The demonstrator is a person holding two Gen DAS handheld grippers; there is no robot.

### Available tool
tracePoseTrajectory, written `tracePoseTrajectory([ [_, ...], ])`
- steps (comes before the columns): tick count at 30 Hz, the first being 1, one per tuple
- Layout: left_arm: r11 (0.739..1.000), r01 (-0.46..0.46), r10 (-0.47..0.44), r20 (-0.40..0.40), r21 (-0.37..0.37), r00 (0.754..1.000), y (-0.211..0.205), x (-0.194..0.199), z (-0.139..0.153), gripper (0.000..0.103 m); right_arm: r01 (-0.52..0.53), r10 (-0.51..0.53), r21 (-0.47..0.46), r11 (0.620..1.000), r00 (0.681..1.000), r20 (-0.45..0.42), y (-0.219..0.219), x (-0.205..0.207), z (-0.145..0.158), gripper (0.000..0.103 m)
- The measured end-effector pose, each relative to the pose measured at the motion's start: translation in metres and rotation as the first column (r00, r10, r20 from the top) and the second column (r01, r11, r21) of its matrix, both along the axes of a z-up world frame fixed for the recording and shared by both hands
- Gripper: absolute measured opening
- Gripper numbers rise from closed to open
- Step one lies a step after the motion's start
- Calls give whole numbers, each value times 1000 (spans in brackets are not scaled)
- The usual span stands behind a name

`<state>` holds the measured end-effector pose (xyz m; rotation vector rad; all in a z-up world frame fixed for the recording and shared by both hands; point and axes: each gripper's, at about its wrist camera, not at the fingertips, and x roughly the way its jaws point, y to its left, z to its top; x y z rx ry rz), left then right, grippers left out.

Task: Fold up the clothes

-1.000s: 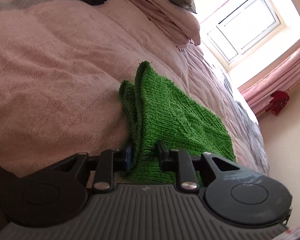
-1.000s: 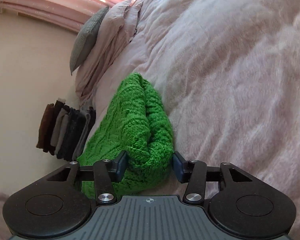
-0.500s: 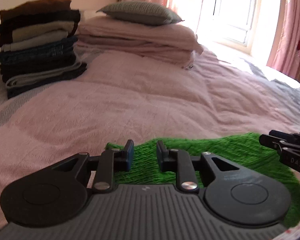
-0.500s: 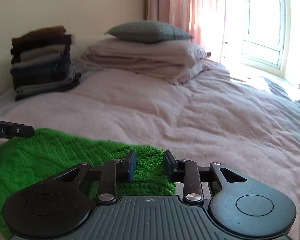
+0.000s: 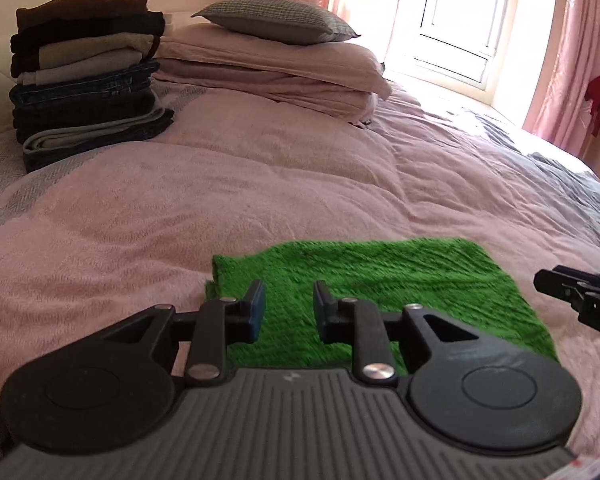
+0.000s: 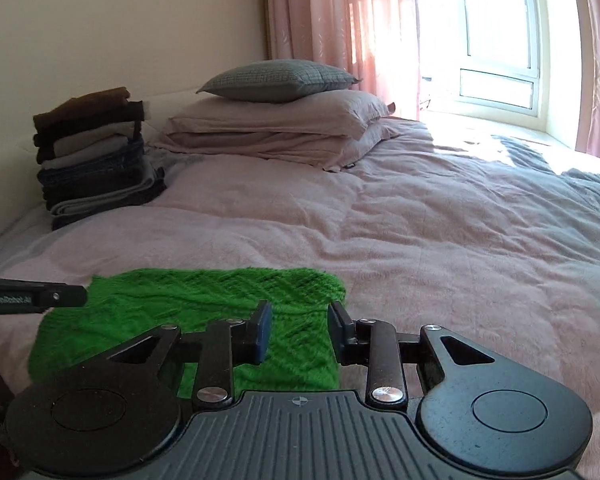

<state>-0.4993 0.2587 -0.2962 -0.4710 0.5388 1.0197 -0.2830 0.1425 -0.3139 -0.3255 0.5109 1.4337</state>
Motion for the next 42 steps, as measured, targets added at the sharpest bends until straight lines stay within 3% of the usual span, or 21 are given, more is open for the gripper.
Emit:
tracePoseTrajectory([
  [5,1000,17,-17,-82,-1,996,-24,16,-28,25,-31,31,-140,990,1000,3,1,-17,-38,28],
  [7,1000,21,-19,-116,14,993,-26,23,-34,25,-23,25,-135,991,1000,10,5,-15,-48,28],
  [12,1000,-1,-1,-147,-17,989,-33,23,-16,27,22,-35,-151,988,996,-79,-6,-9,-23,29],
  [13,1000,-3,0,-144,-26,990,-38,21,-10,28,32,-47,-146,989,994,-100,-14,-7,-18,35],
  [14,1000,-1,-3,-140,-29,990,-44,18,-5,31,41,-59,-145,989,991,-124,-21,-7,-14,47],
  [17,999,10,-15,-136,-36,991,-65,11,9,42,47,-74,-139,989,978,-195,-43,-9,-3,60],
  [28,999,50,-51,-144,-13,988,-143,-10,38,56,84,-108,-113,990,968,-227,-105,-36,33,65],
  [42,997,57,-50,-119,51,992,-214,-50,63,66,55,-64,-57,997,982,-179,-169,-76,57,66],
])
